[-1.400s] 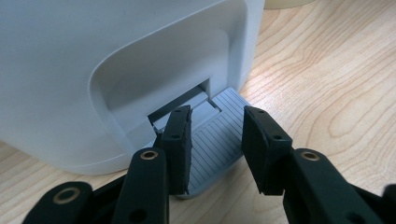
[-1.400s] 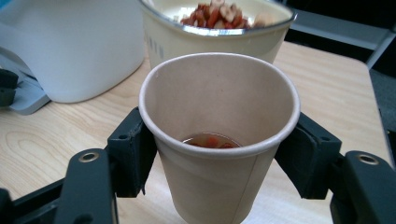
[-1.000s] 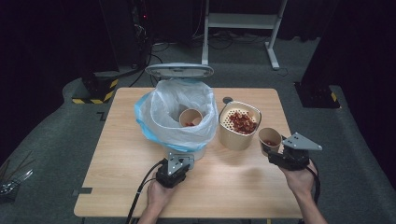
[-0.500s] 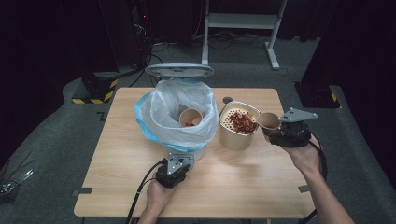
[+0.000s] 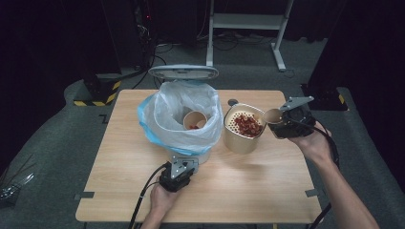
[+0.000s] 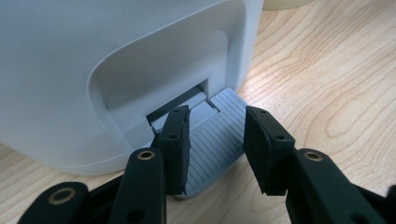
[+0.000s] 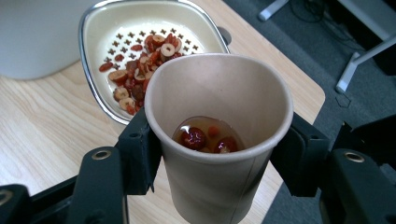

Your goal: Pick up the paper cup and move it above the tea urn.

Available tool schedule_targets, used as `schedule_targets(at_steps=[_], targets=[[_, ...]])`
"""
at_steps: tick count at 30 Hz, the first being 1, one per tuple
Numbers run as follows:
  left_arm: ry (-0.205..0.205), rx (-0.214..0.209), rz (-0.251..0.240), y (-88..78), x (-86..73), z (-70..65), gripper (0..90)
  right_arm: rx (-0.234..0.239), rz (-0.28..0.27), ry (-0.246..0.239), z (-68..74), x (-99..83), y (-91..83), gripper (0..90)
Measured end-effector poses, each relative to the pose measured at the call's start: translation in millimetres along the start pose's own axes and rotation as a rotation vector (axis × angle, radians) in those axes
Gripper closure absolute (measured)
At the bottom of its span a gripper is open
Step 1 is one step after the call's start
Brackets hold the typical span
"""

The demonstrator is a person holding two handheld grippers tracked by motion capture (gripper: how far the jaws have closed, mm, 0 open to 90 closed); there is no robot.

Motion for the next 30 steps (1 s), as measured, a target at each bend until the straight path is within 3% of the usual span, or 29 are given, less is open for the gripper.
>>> schedule_targets(at_steps=[17,24,30], targets=[[0.004,0.0,0.004,-0.3,0.0,0.4,61.1,-0.014,0.104,-0.094,-6.7,17.6,4.9,45.3],[-0.008,-0.002,-0.003,0.2,0.0,-0.4,61.1,-0.049,0.172,-0.154,-6.2,25.9,9.1,45.4],[-0.004,-0.007,-0.004,0.4,0.0,-0.6,59.0,-0.068,0.209,-0.173,-6.7,33.4,9.5,45.4]])
Point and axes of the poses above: each handheld gripper's, and its own axes: y roughly forward along the jaws, x roughly out of its top, z roughly to its left, the point moved 1 cm from there along y, roughly forward along the jaws, and after that the axes turned 1 degree about y, right-handed, at the moved point
